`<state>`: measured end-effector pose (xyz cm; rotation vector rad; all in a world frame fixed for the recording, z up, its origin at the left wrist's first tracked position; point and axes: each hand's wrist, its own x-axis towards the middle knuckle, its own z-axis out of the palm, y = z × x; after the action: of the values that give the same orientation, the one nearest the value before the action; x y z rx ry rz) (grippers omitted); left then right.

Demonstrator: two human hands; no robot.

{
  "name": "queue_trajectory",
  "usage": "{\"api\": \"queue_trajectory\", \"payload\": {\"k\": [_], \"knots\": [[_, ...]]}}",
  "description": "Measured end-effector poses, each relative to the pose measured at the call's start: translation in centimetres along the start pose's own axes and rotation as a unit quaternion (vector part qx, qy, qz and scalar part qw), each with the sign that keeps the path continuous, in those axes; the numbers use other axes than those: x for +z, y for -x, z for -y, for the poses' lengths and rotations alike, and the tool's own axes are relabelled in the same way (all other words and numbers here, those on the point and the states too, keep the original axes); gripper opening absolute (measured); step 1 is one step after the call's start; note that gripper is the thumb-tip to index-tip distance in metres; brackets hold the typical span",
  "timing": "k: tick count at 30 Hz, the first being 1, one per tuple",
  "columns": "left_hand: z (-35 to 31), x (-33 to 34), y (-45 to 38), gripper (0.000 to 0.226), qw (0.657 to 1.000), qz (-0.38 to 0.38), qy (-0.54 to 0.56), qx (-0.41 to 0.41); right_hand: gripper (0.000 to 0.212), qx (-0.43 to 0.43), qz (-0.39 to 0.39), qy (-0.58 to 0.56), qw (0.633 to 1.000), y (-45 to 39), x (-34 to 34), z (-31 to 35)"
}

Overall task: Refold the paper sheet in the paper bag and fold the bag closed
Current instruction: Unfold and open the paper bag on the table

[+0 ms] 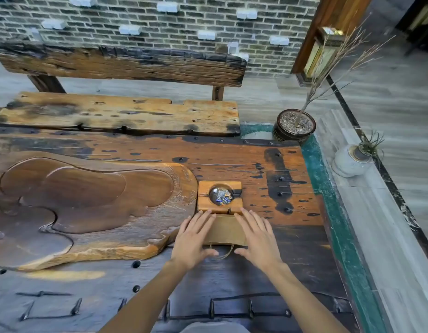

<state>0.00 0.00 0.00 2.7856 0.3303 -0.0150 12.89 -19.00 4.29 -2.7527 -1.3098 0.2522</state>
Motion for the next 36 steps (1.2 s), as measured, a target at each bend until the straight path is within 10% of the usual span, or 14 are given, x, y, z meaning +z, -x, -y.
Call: {"api": "queue_trajectory", "payload": {"k": [12, 29, 36], "knots": [[0.7, 1.7, -2.1, 0.111, 0.997, 0.063, 0.013, -0.044, 0.108, 0.016, 0.101, 0.057, 0.993, -2.3, 3.6, -1.2], [1.6, 1.2, -1.7, 0.109, 0.994, 0.073, 0.079, -0.029, 0.044, -0.107, 0.087, 0.053, 0.989, -1.3, 2.9, -3.3], [0.7, -1.9, -1.9, 0.057, 0.969, 0.063, 0.223, -0.083, 0.051, -0.142, 0.065, 0.080, 0.985, -0.5, 1.9, -3.9]]}}
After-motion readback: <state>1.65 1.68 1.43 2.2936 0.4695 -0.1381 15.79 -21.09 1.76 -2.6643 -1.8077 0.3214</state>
